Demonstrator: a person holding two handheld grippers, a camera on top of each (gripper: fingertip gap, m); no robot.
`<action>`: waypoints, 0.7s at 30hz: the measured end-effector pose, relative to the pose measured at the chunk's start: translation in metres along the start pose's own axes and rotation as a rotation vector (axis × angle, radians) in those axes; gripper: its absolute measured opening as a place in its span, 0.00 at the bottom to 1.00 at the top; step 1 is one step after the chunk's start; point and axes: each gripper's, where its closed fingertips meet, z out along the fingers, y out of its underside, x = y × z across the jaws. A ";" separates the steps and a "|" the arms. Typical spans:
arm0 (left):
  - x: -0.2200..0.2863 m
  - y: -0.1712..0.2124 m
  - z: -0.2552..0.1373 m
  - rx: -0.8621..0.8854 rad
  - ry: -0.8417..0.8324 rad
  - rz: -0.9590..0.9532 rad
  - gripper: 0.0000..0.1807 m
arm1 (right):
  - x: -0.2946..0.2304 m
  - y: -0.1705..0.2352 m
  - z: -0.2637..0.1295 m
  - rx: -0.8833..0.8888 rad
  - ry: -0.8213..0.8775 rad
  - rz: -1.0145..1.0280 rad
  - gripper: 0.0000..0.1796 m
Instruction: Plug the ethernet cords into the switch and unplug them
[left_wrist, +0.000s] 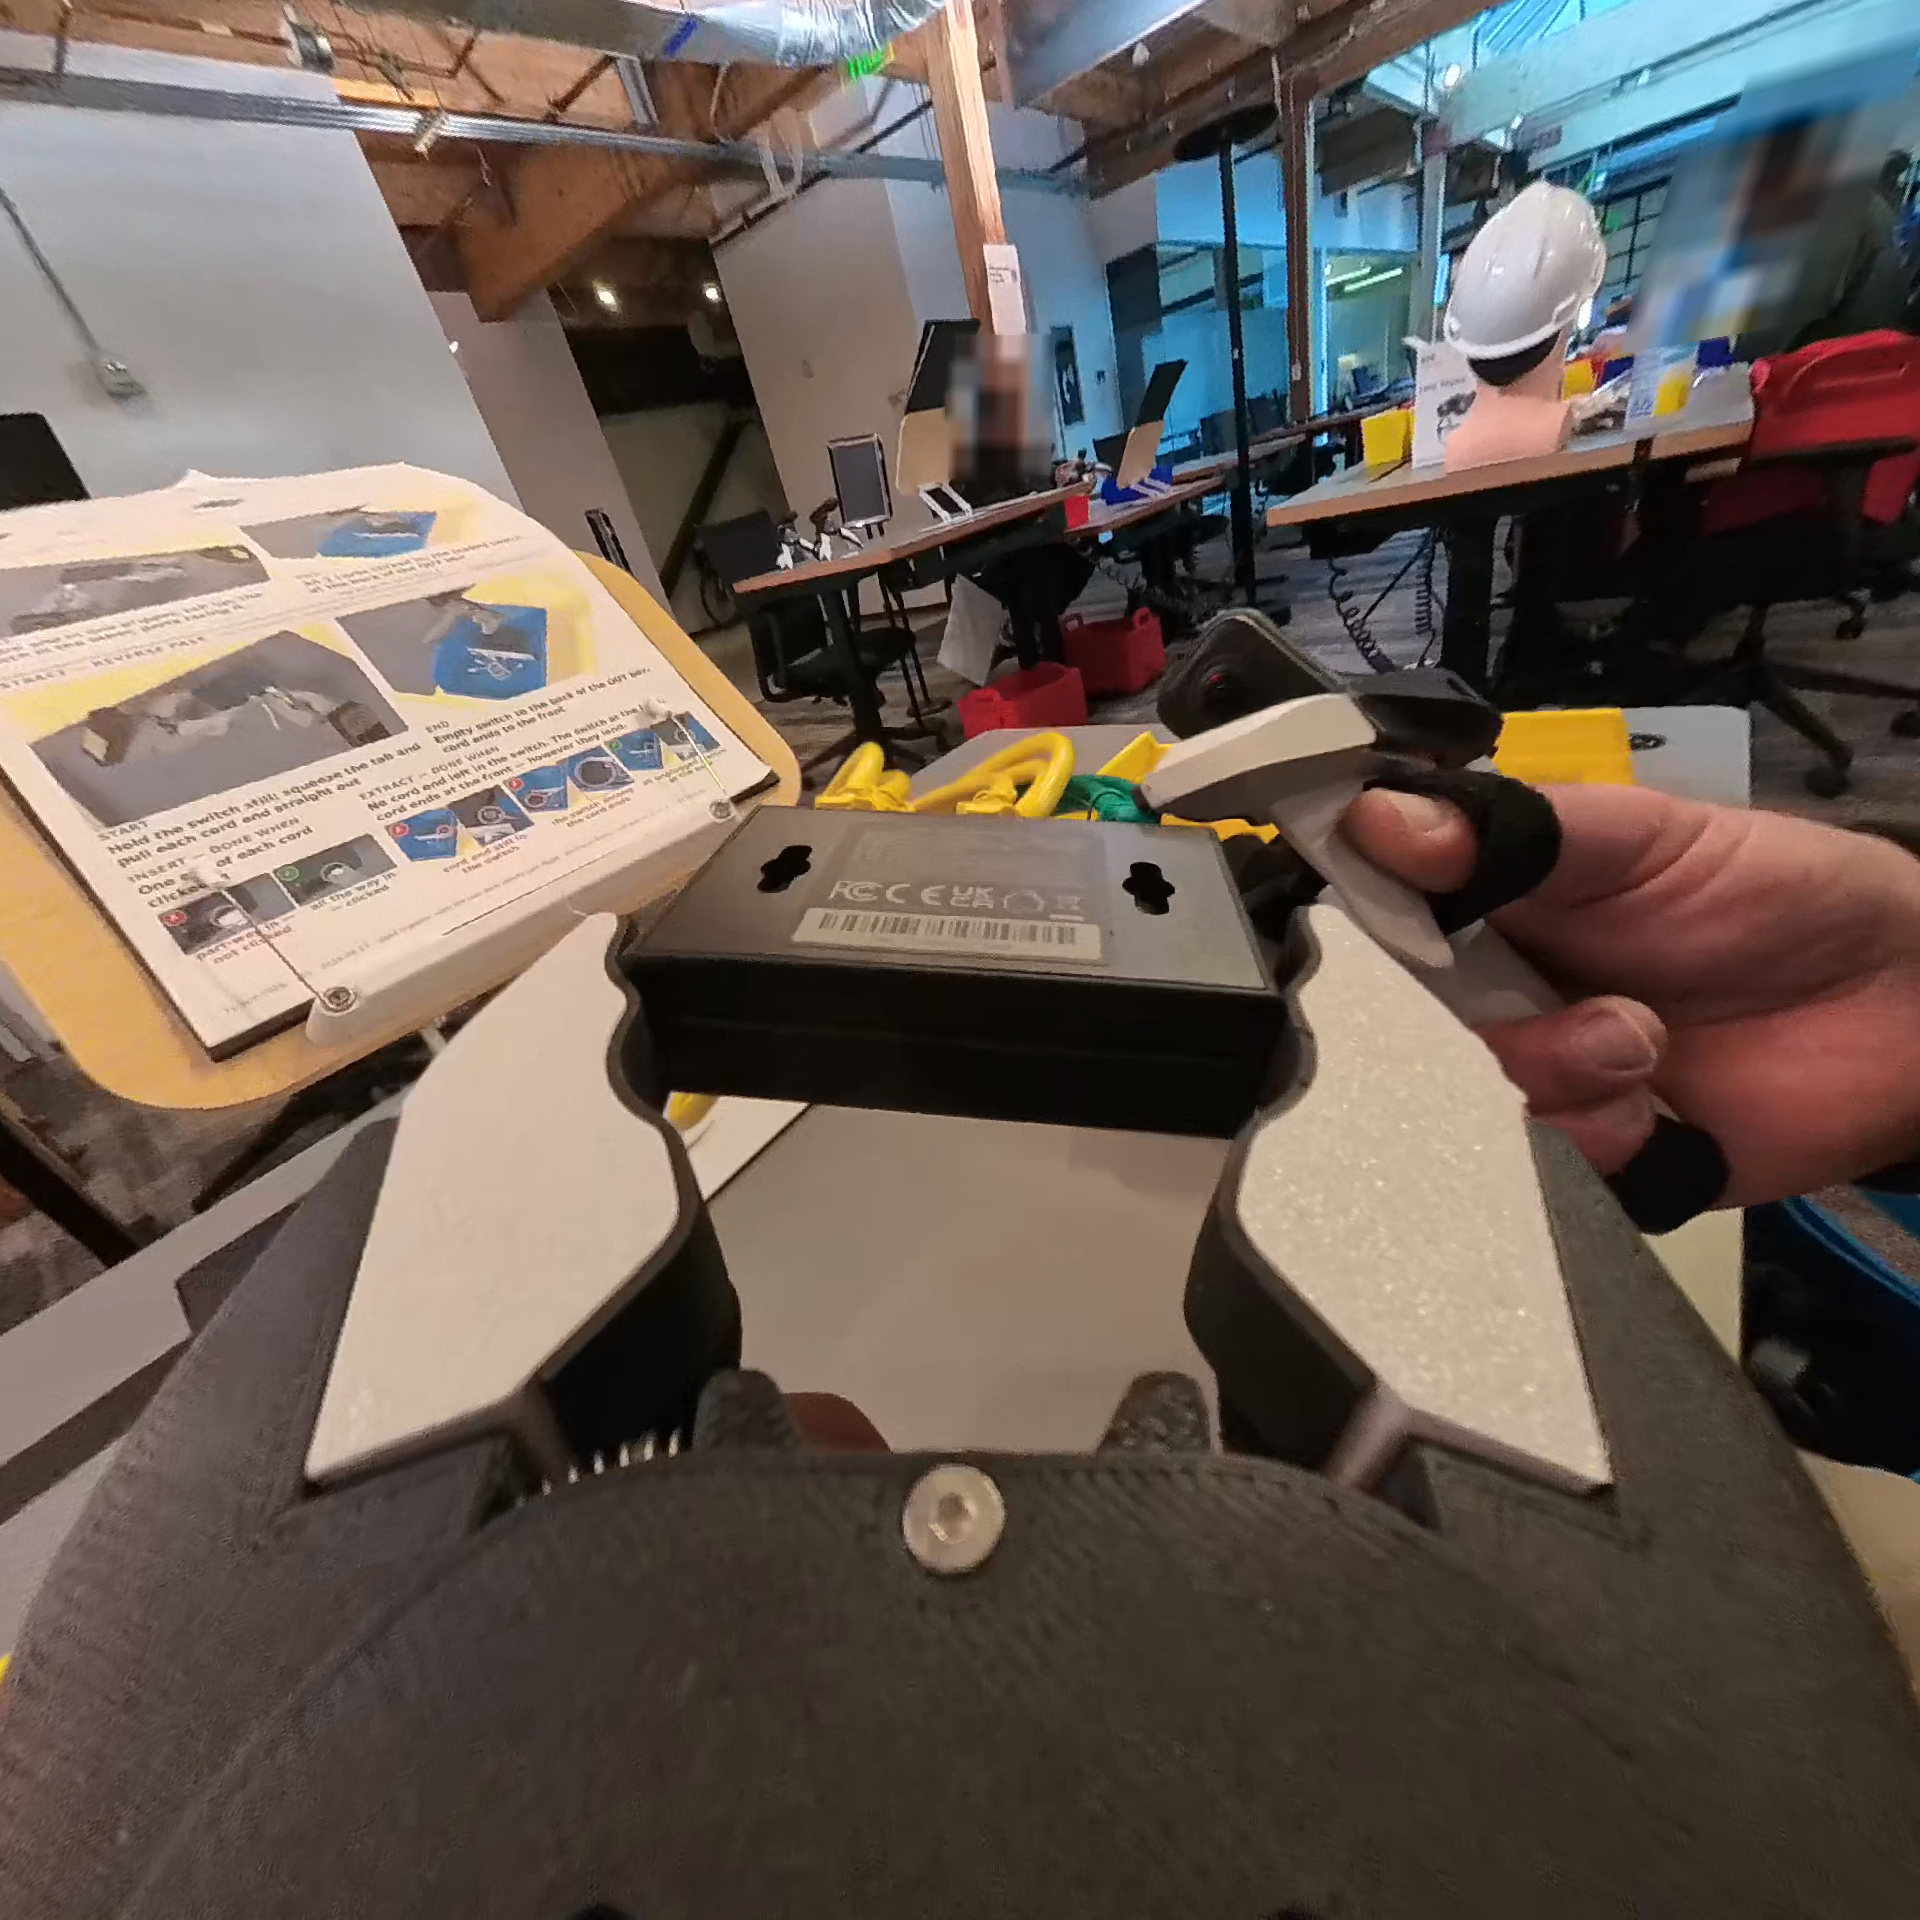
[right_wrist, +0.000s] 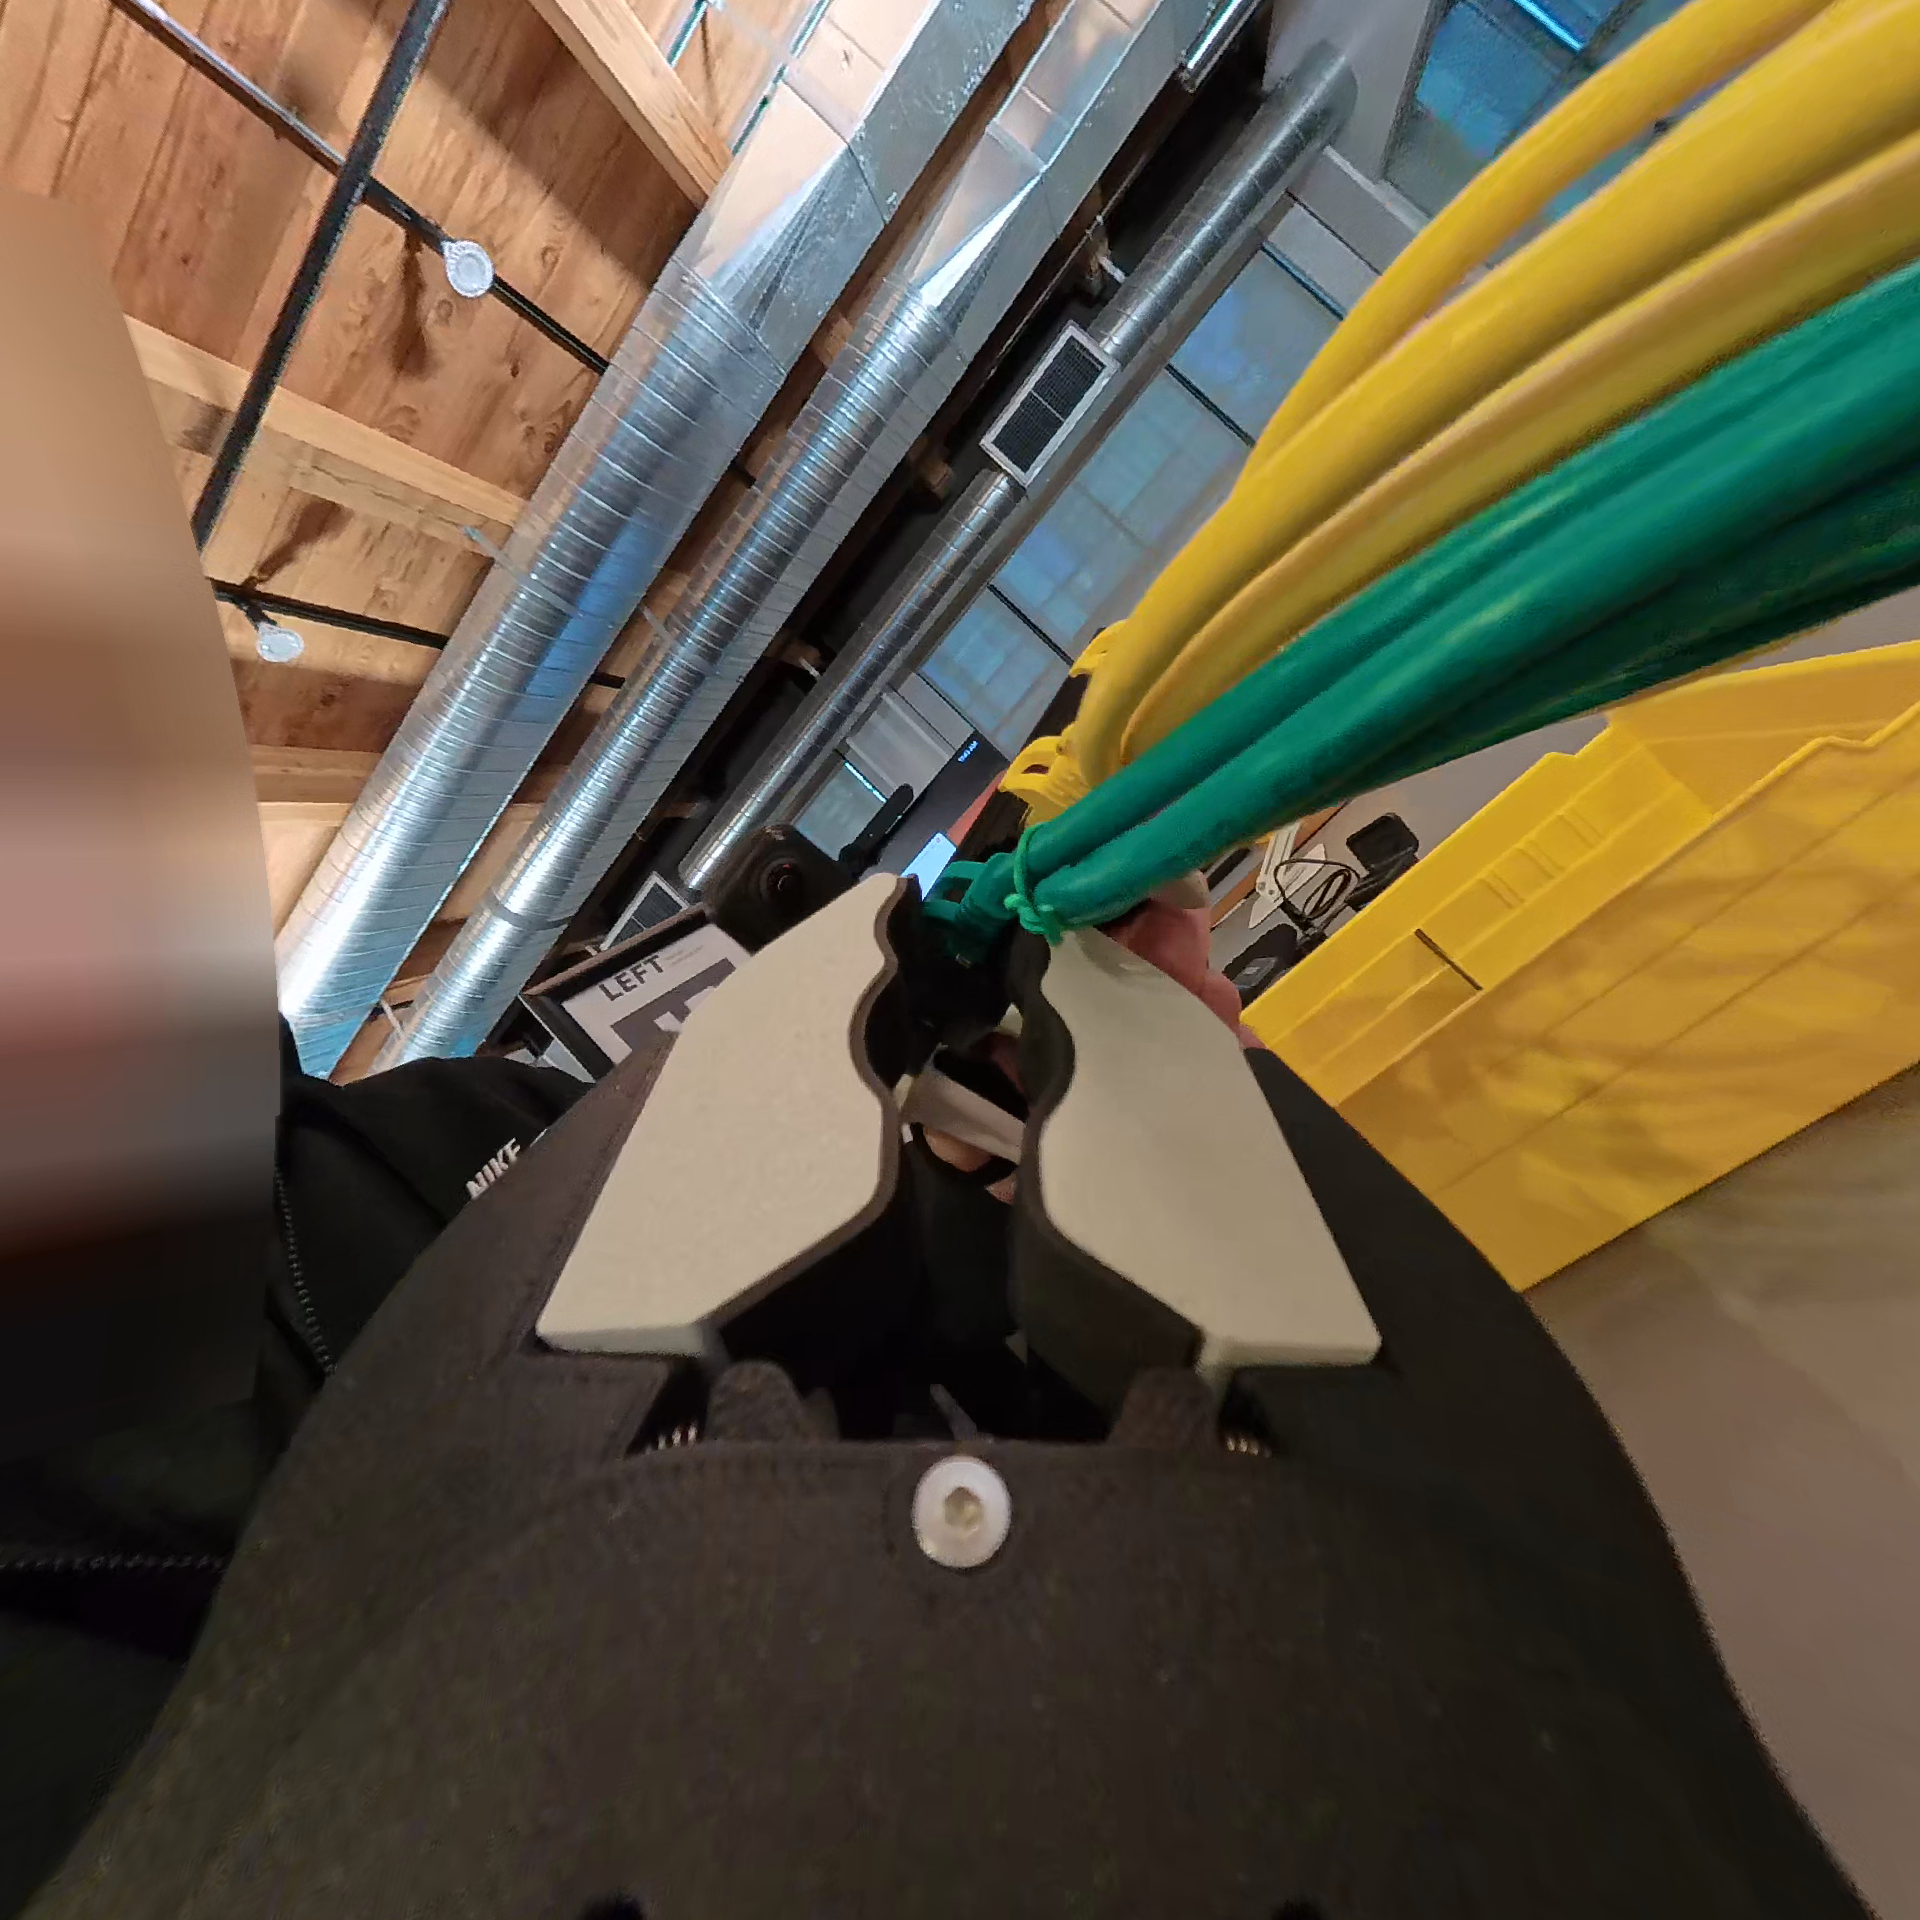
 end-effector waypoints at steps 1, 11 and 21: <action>-0.002 -0.001 0.000 0.000 0.007 -0.028 0.62 | 0.000 0.001 0.001 -0.012 0.003 -0.003 0.09; -0.028 0.003 -0.007 0.027 0.038 -0.350 0.61 | 0.009 0.014 -0.002 -0.129 0.088 -0.022 0.18; -0.026 0.009 -0.001 -0.072 0.068 -0.460 0.59 | 0.047 0.054 -0.009 -0.489 0.477 -0.498 0.28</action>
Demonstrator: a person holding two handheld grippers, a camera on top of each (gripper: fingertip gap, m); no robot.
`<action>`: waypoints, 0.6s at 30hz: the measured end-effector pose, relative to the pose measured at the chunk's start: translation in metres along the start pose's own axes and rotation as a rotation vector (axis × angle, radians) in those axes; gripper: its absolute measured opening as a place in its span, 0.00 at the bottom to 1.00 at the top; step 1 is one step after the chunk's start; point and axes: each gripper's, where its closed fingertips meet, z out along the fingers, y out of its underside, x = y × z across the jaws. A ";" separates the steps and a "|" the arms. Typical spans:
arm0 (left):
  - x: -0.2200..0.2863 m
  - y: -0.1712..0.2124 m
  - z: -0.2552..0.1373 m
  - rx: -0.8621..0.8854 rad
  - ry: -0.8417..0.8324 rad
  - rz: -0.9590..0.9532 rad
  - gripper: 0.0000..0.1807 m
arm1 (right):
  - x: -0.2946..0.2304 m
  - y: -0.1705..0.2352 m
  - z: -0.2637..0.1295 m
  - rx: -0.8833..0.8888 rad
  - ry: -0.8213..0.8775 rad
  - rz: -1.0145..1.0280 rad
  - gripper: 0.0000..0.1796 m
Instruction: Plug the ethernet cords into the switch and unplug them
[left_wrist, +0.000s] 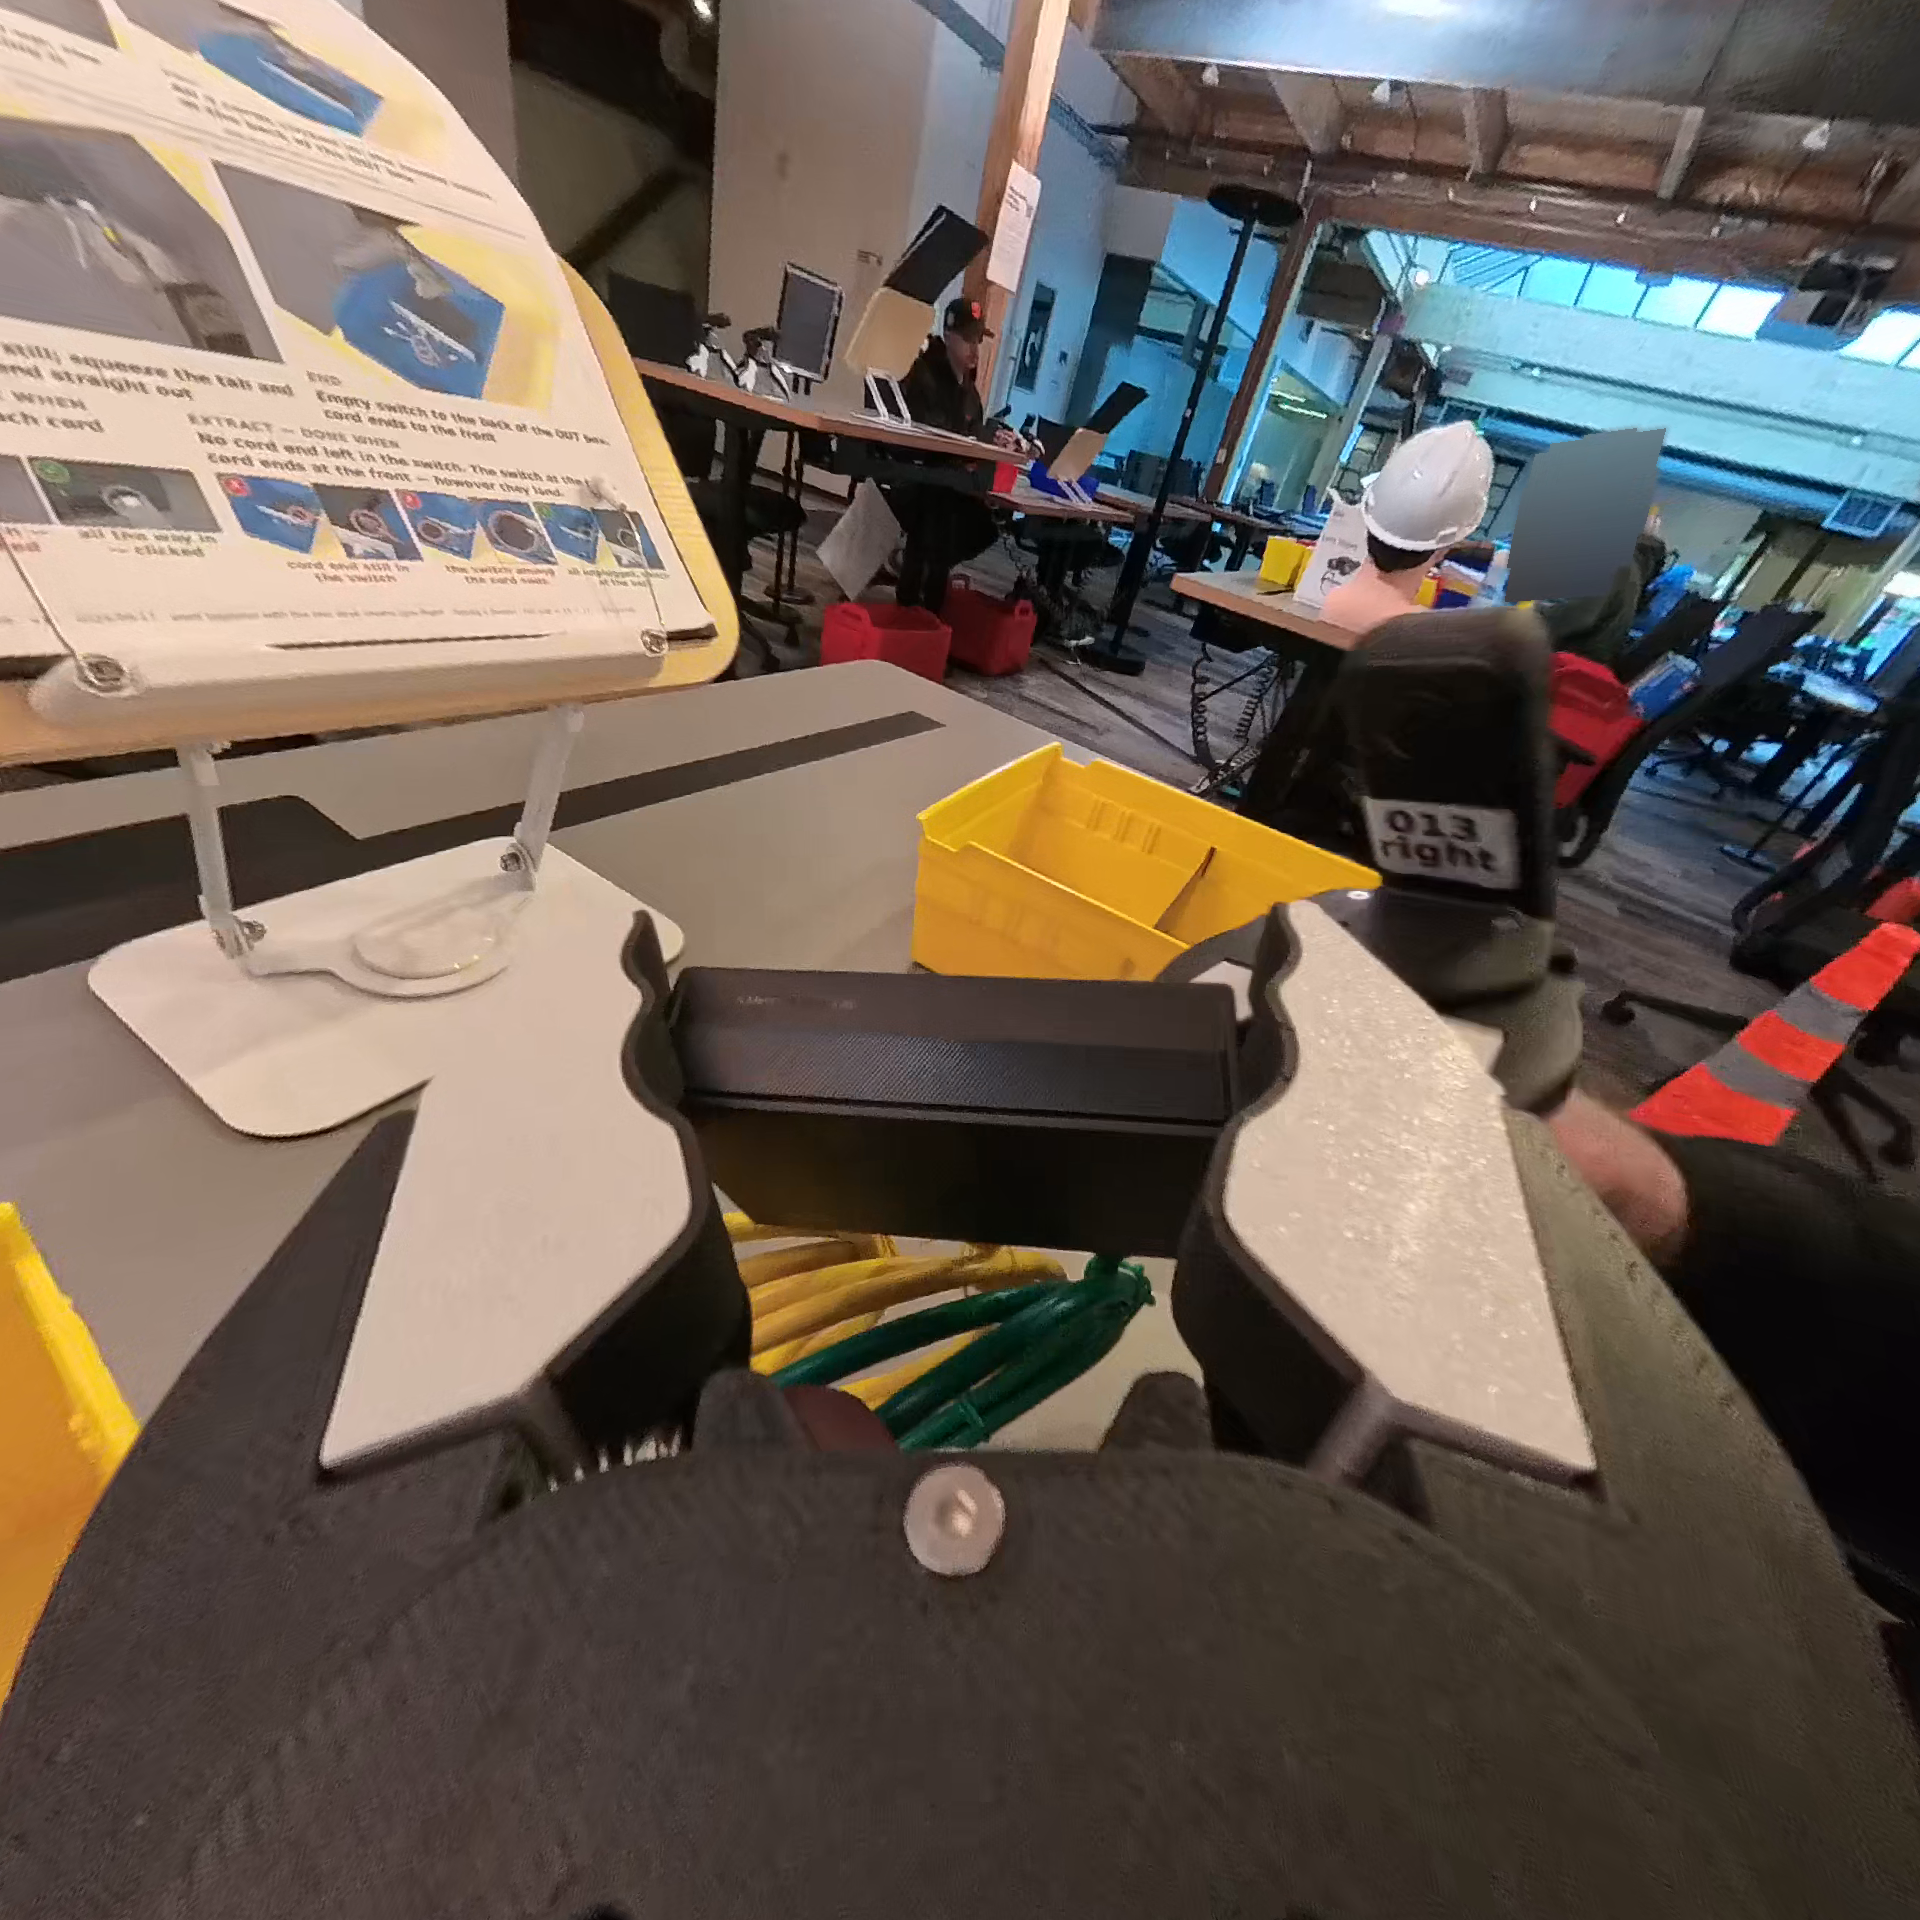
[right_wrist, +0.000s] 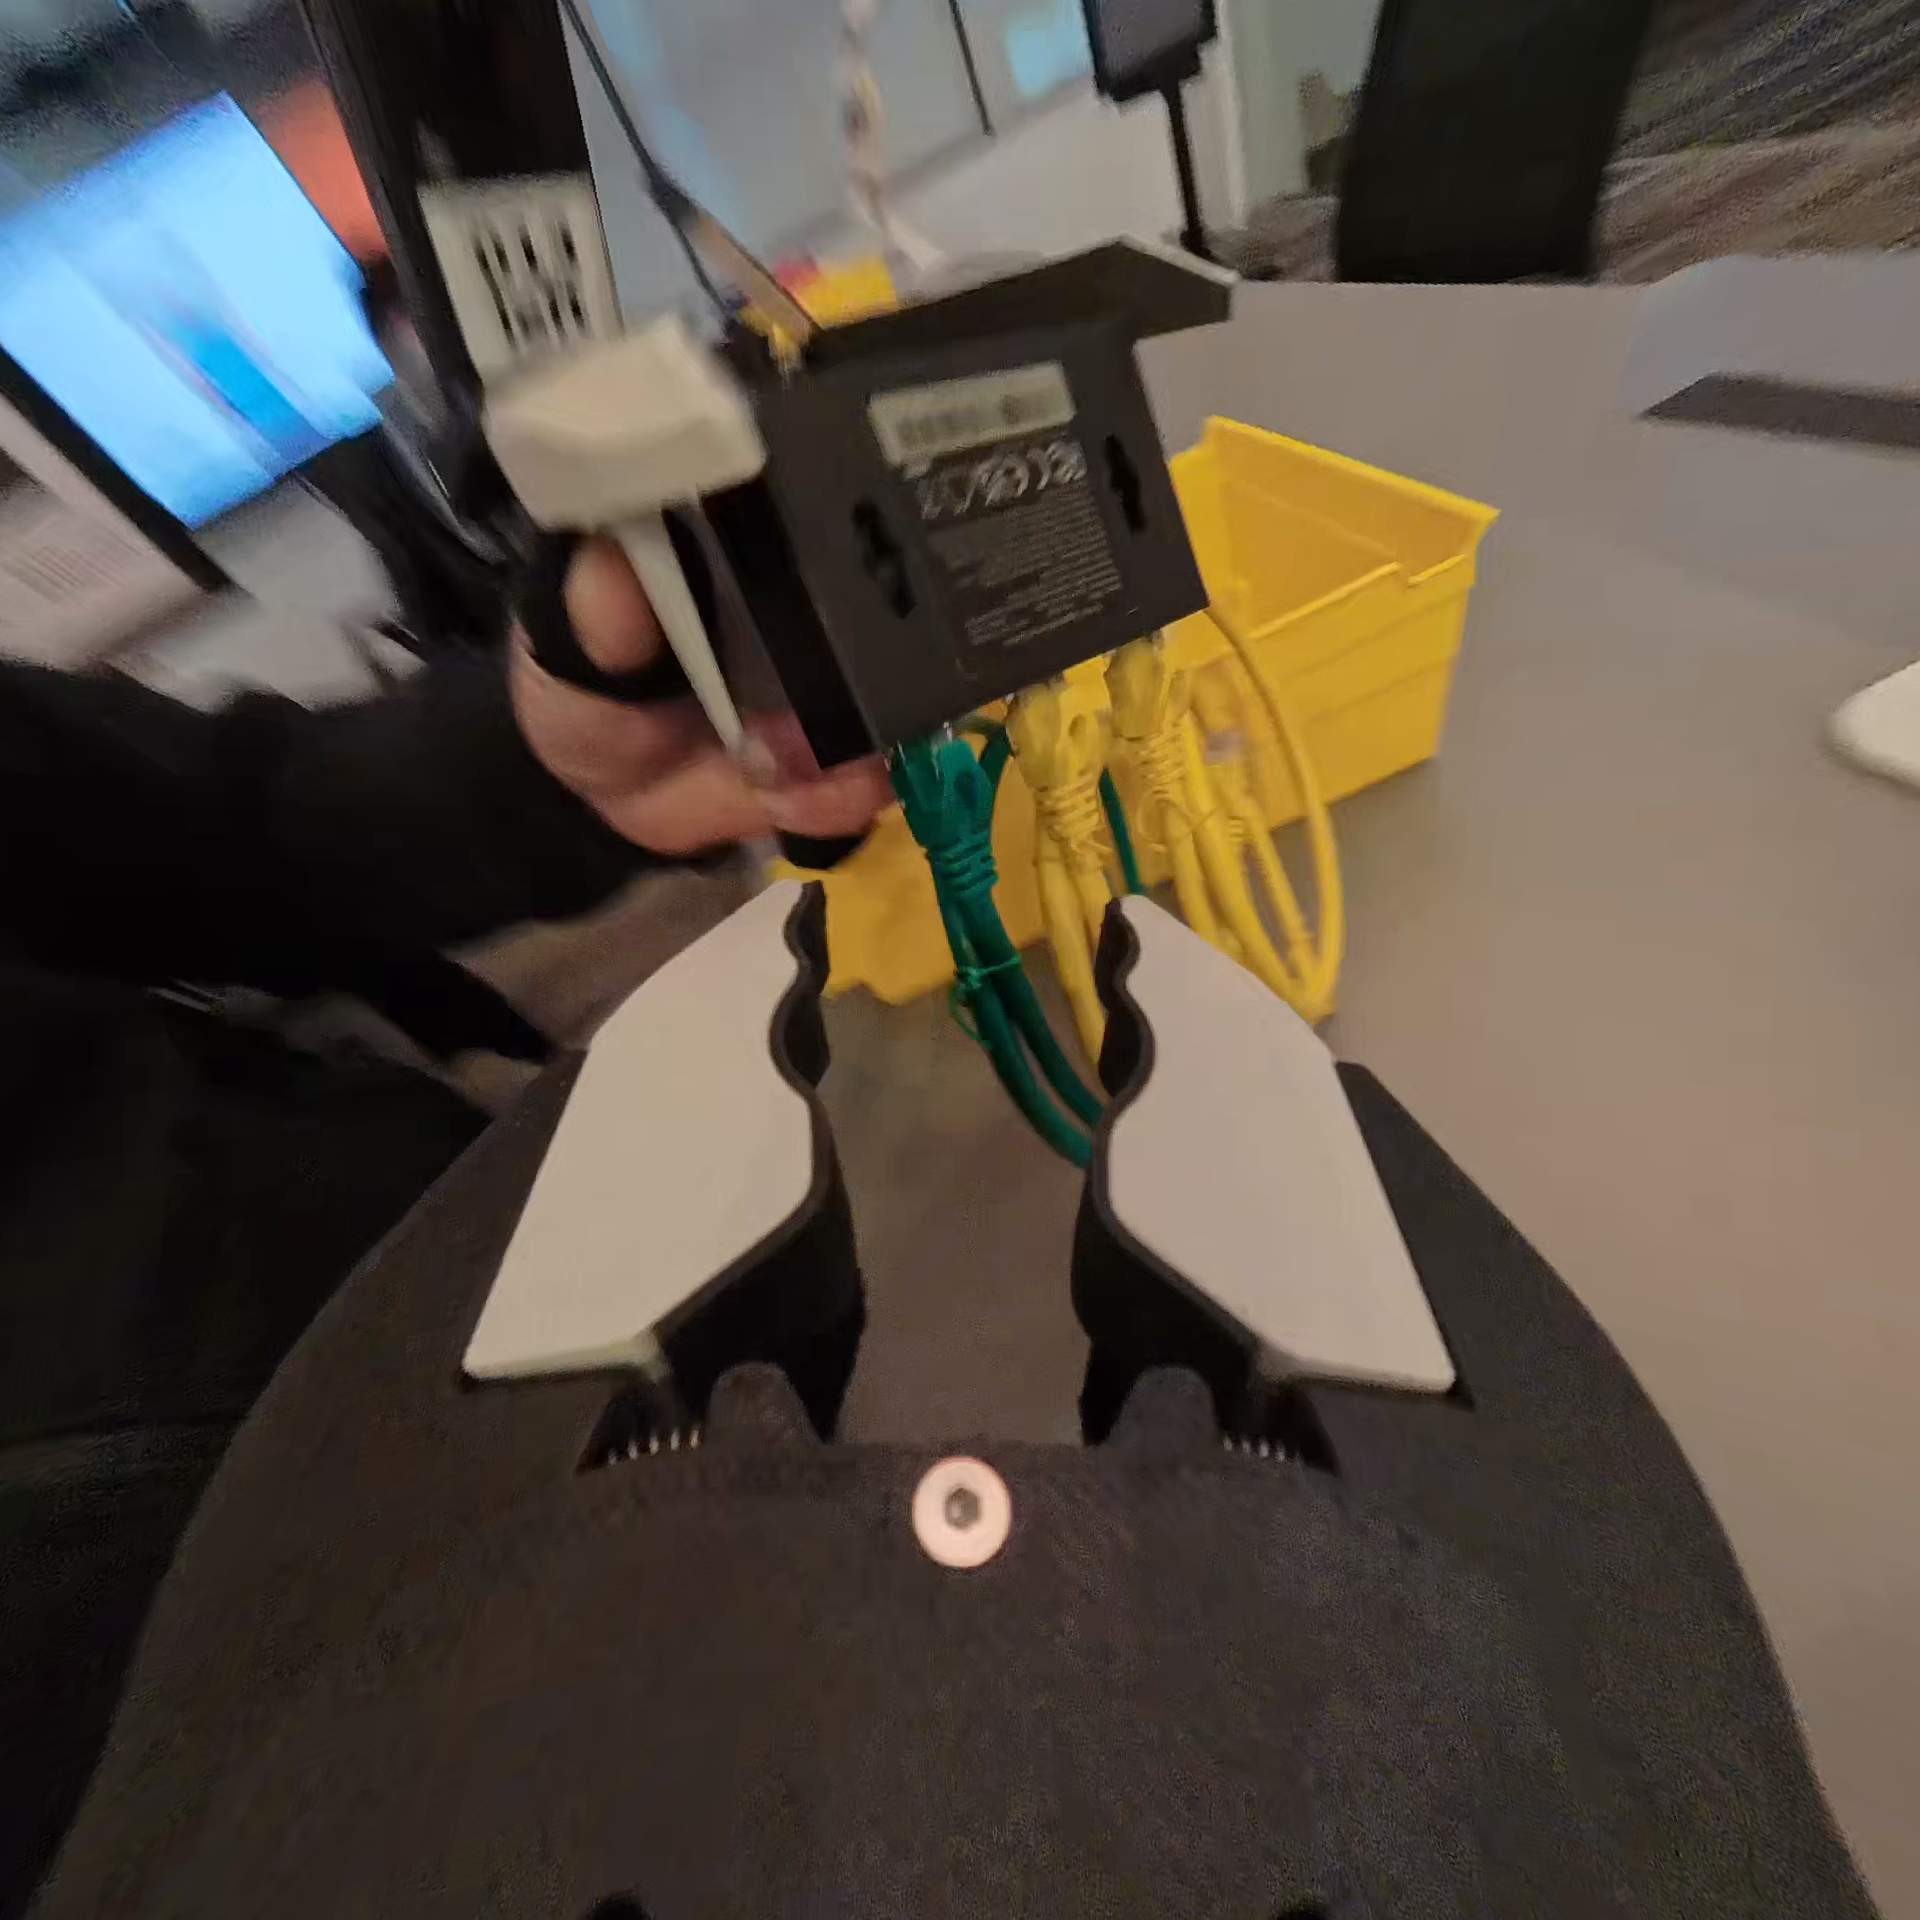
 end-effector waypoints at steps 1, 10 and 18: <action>0.001 0.000 0.001 -0.001 0.011 -0.016 0.58 | 0.002 0.004 0.005 -0.041 0.074 -0.101 0.29; 0.014 0.004 0.001 -0.090 0.080 -0.029 0.59 | 0.019 -0.005 -0.001 -0.201 0.498 -0.657 0.09; 0.015 0.021 -0.006 -0.298 0.164 -0.015 0.67 | 0.027 -0.006 -0.018 -0.228 0.536 -0.700 0.06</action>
